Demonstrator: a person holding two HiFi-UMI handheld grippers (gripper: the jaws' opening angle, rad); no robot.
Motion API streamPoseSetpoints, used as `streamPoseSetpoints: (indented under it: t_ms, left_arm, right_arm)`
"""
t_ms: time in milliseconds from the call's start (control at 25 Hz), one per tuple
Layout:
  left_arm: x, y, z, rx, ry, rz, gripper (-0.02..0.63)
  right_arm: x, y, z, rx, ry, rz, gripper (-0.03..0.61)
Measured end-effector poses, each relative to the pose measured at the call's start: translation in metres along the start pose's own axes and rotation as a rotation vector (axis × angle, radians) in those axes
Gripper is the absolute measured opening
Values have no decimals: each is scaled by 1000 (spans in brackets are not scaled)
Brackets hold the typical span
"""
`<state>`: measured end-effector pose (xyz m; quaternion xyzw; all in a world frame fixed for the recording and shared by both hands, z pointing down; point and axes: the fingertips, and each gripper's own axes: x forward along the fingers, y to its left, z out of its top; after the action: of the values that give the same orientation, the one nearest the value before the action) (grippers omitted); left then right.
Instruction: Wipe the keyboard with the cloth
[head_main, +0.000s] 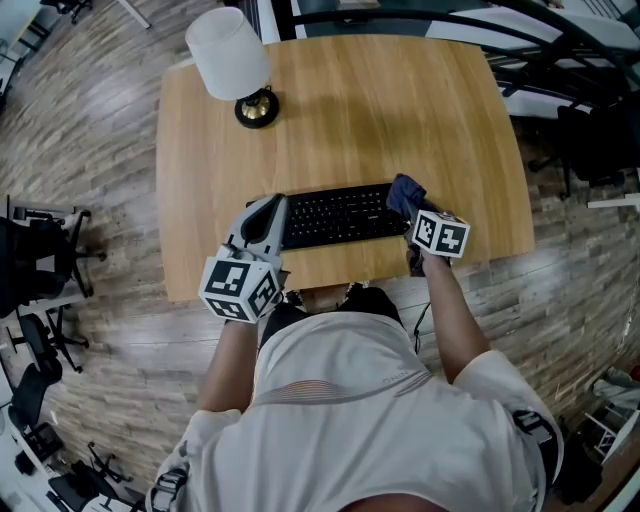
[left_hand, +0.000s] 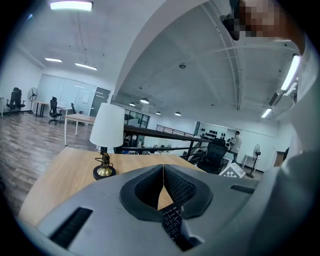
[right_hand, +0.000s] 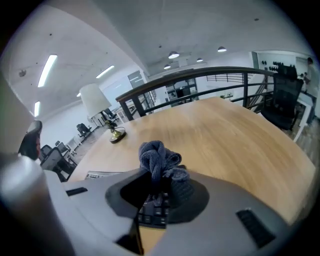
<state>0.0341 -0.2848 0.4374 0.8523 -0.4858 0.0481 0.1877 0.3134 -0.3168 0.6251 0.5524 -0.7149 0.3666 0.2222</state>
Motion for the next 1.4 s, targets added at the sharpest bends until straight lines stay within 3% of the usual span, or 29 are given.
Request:
streamPoseSetpoints:
  t_ms: [160, 400, 720, 960, 1400]
  left_arm:
    - [-24, 22, 2, -6, -11, 33, 15]
    - [-70, 65, -1, -19, -18, 114, 15]
    - [-124, 117, -10, -47, -21, 201, 15]
    - [-132, 126, -16, -53, -15, 198, 15]
    - [-95, 96, -5, -23, -16, 95, 15]
  right_arm:
    - [6, 89, 0, -25, -4, 160, 129]
    - [30, 235, -35, -113, 100, 400, 130]
    - [75, 369, -108, -222, 268, 546, 130]
    - [108, 369, -140, -288, 366, 461, 130]
    - [93, 310, -137, -219, 340, 397, 132]
